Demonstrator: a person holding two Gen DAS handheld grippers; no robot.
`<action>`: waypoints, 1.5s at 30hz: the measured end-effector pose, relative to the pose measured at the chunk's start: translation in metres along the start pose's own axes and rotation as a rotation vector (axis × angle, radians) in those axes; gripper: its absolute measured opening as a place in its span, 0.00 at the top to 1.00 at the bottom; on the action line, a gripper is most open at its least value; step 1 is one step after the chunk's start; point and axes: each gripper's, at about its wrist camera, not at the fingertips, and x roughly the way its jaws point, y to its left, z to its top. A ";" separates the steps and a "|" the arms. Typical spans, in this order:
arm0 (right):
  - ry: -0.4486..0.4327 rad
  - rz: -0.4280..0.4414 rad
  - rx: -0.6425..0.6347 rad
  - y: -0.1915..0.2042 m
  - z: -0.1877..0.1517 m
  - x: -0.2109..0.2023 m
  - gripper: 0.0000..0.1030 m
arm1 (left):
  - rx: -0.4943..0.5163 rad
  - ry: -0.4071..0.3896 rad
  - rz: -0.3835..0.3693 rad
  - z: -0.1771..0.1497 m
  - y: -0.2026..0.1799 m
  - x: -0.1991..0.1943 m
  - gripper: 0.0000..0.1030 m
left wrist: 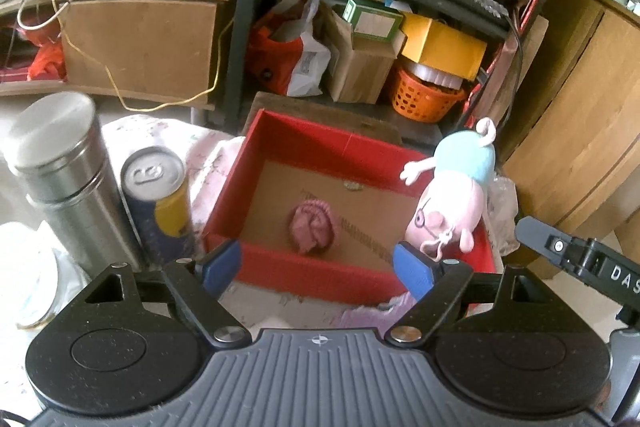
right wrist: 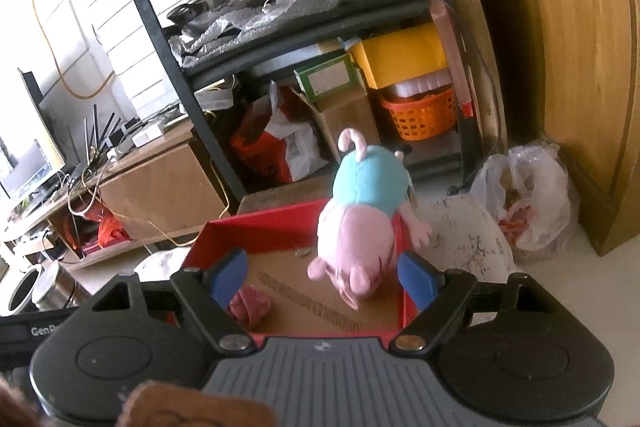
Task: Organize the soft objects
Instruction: 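Lower the pig plush into the red box and open the right gripper, then move the left gripper to the white-green towel and grasp it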
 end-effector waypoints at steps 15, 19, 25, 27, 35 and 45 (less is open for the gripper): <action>0.065 0.038 -0.024 0.006 -0.025 -0.011 0.46 | 0.021 0.122 0.020 -0.060 0.031 -0.026 0.21; 0.086 0.060 -0.032 0.010 -0.031 -0.014 0.46 | 0.018 0.179 0.045 -0.086 0.040 -0.032 0.21; 0.120 0.093 -0.079 0.023 -0.050 -0.024 0.46 | -0.017 0.257 0.026 -0.117 0.049 -0.032 0.21; 0.133 0.098 -0.084 0.024 -0.056 -0.025 0.46 | -0.033 0.263 0.020 -0.120 0.050 -0.034 0.21; 0.171 0.129 -0.083 0.027 -0.069 -0.030 0.46 | -0.179 0.331 -0.064 -0.132 0.064 -0.015 0.32; 0.217 0.167 -0.112 0.037 -0.074 -0.026 0.46 | -0.184 0.355 -0.099 -0.146 0.067 -0.033 0.74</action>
